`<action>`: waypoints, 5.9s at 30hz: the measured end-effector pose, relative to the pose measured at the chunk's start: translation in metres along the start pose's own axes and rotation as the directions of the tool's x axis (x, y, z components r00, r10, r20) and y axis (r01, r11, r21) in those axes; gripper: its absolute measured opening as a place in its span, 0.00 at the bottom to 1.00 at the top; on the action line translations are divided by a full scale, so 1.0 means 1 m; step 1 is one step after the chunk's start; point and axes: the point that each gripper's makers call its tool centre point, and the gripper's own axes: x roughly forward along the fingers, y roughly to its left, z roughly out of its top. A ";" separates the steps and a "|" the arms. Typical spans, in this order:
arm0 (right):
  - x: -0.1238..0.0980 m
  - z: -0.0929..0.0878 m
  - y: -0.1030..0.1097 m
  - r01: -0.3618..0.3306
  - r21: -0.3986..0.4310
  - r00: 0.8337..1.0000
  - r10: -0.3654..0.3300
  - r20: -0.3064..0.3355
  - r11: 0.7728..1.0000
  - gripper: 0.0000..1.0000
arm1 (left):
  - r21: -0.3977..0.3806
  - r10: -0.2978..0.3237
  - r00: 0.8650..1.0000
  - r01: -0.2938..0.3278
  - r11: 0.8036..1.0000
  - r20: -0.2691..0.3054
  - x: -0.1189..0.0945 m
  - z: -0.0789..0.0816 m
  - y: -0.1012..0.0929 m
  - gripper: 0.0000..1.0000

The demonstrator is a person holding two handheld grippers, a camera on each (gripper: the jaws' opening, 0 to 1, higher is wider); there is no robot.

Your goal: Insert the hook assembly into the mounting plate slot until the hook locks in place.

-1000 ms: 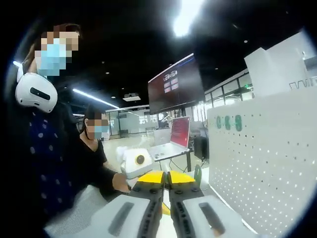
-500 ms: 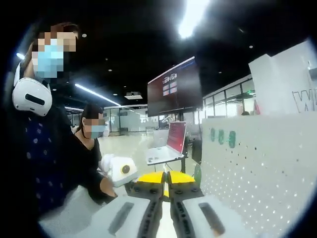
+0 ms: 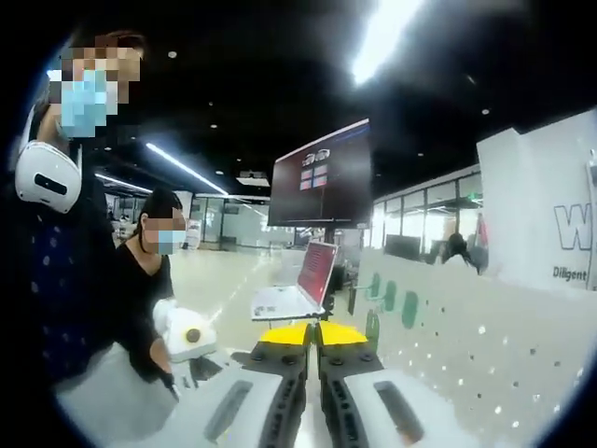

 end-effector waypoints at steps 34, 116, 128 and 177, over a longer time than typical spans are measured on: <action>0.024 -0.013 -0.066 0.030 0.033 0.999 -0.031 0.039 0.999 0.00 | -0.042 -0.015 0.998 0.012 0.999 -0.061 0.003 -0.024 0.003 0.39; -0.106 -0.079 0.021 0.404 0.176 0.911 -0.412 0.010 0.898 0.32 | -0.040 -0.074 0.997 0.073 0.997 -0.031 0.007 -0.005 -0.019 0.41; -0.118 -0.090 0.054 0.420 0.202 0.903 -0.430 0.004 0.885 0.32 | -0.030 -0.069 0.997 0.068 0.997 -0.018 0.005 0.003 -0.023 0.41; -0.145 -0.107 0.095 0.544 0.201 0.833 -0.554 -0.011 0.814 0.34 | -0.010 -0.063 0.998 0.063 0.998 0.003 -0.010 0.017 -0.037 0.41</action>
